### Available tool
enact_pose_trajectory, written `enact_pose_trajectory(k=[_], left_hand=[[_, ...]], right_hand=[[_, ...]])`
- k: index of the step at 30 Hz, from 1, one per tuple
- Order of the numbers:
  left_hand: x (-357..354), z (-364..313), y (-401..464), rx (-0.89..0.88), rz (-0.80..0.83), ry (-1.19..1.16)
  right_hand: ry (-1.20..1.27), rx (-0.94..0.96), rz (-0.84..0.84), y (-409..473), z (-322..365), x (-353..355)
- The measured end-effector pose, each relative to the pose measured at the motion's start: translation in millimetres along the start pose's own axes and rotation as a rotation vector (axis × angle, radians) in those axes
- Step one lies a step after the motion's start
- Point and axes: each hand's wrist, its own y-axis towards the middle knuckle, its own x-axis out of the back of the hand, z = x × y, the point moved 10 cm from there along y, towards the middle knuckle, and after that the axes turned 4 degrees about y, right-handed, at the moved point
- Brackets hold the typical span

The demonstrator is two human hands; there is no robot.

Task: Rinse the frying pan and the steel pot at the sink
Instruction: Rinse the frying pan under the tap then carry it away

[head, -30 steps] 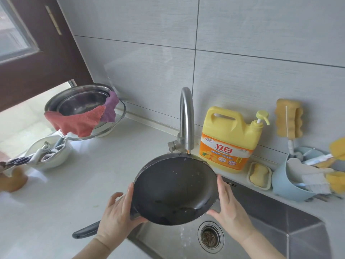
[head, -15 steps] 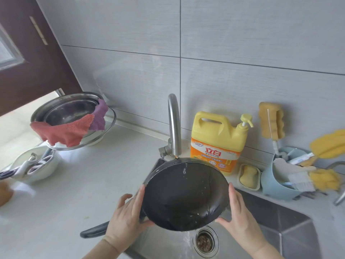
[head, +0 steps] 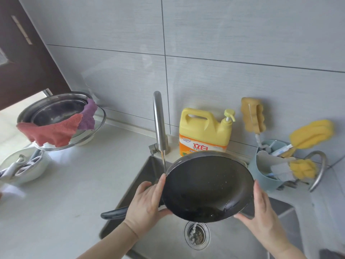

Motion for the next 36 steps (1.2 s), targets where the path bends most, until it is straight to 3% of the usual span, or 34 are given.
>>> enact_pose_trajectory(k=[13, 26, 36], left_hand=[[-2.4, 10.1, -17.9, 0.087, 0.028, -0.046], [16.9, 84.4, -84.4, 0.335, 0.023, -0.019], [11.7, 90.1, -88.0, 0.320, 0.019, 0.046]], right_hand=[[0.011, -0.005, 0.113, 2.5, 10.2, -20.2], [0.003, 0.206, 0.250, 28.0, 76.9, -91.9], [0.004, 0.200, 0.251, 28.1, 77.7, -92.6]])
